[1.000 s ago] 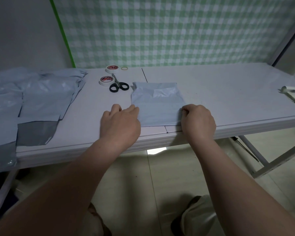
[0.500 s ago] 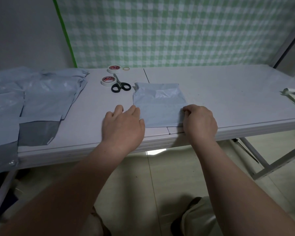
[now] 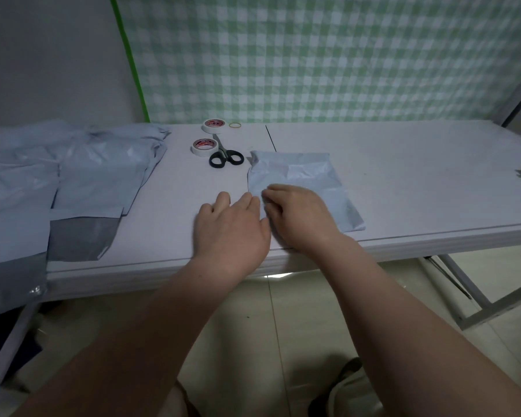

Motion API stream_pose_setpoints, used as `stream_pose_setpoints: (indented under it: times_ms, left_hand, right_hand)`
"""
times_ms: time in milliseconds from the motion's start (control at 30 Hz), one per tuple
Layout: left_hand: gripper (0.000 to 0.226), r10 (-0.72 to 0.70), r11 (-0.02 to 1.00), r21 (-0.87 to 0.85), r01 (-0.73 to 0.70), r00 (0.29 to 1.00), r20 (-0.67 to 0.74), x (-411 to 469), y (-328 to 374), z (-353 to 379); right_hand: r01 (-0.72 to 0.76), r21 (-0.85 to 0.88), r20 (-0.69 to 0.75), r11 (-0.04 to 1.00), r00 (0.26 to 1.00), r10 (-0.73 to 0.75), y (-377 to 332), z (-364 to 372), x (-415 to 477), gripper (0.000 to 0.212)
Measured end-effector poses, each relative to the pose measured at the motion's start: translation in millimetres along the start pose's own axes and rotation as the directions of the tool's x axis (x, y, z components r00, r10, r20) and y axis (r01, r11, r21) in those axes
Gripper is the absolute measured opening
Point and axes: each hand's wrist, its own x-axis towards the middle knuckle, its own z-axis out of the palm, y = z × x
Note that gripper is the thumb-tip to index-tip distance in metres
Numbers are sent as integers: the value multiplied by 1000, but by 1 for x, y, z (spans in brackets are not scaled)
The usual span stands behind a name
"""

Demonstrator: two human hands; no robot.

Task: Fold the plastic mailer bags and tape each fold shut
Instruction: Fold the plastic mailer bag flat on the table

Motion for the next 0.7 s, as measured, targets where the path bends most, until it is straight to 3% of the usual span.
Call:
stream_pose_setpoints:
  times_ms: [133, 267, 433, 533, 700]
  left_hand:
    - [34, -22, 1000, 6, 22, 1000, -10, 1, 0, 2]
    - [31, -34, 999, 6, 34, 999, -8, 0, -3, -1]
    - [33, 84, 995, -56, -84, 996, 3, 12, -10, -5]
    - [41, 158, 983, -110, -146, 982, 105, 17, -16, -4]
    - [54, 178, 984, -62, -167, 948, 262, 17, -23, -8]
  right_hand:
    - [-10, -23, 63, 1000, 998, 11, 7, 8, -4, 26]
    - [-29, -38, 145, 999, 989, 34, 4, 4, -5, 33]
    - [-53, -39, 189, 998, 980, 60, 2, 1, -7, 41]
    - [-57, -31, 209, 998, 976, 63, 0, -1, -8, 43]
    - [-77, -67, 250, 995, 964, 92, -2, -4, -10, 46]
